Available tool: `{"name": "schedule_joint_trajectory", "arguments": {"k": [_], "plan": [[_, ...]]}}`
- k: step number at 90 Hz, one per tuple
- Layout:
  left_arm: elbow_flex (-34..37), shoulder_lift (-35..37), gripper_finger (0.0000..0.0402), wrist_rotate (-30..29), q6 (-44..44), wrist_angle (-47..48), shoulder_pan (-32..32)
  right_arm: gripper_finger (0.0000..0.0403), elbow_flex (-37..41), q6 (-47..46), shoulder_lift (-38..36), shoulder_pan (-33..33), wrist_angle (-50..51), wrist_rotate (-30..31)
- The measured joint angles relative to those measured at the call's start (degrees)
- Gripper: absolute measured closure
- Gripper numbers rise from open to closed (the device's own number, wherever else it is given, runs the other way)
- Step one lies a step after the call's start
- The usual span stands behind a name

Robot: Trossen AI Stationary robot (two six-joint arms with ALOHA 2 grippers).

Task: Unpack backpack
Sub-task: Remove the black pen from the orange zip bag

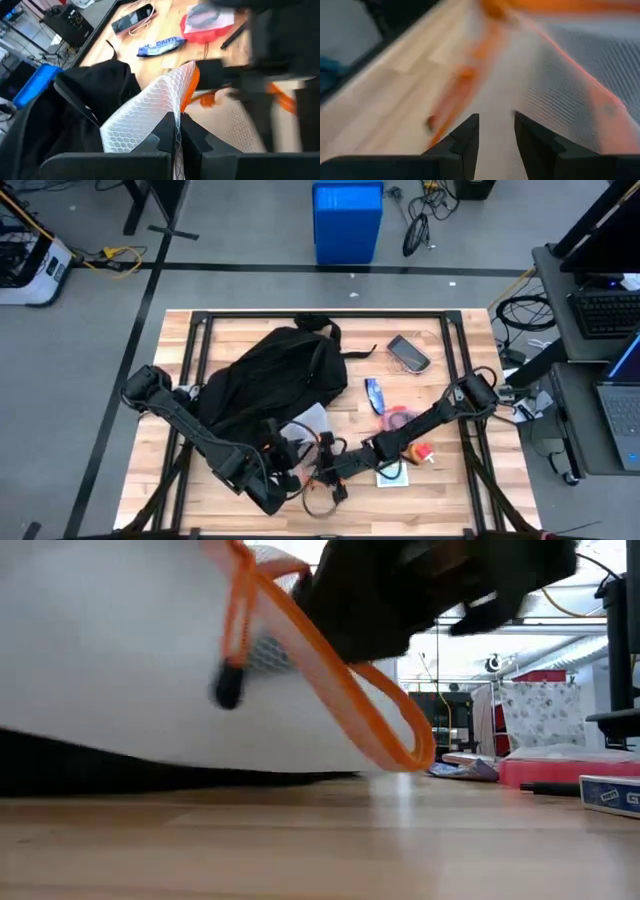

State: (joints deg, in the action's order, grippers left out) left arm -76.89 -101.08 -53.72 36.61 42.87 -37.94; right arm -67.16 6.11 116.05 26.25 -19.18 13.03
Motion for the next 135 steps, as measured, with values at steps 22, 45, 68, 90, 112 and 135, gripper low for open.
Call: {"name": "schedule_joint_trajectory", "arguments": {"k": [22,45,68,90,112,135], "plan": [[2.6,0.0,0.0402,1.8,0.7,-3.6,-1.2,0.0293,0.0,0.3,0.0,0.3,8.0,6.8],[2.6,0.0,0.0402,3.2,0.7,-5.2,-1.6,0.0293,0.0,-1.4,0.0,-1.1,12.6,8.2],[2.6,0.0,0.0402,3.8,0.6,-7.4,-1.1,0.0293,0.0,4.0,0.5,-1.5,13.5,8.3],[2.6,-0.1,0.0402,4.5,-0.6,-9.5,-0.1,0.0293,-0.2,8.2,2.8,-2.9,13.0,8.4],[2.6,-0.1,0.0402,5.0,-4.8,-12.1,1.1,0.0293,-1.7,13.9,3.3,-5.0,13.7,9.6],[2.6,-0.1,0.0402,6.0,-5.6,-12.4,2.2,0.0293,-3.8,20.2,3.3,-6.6,13.4,8.6]]}}
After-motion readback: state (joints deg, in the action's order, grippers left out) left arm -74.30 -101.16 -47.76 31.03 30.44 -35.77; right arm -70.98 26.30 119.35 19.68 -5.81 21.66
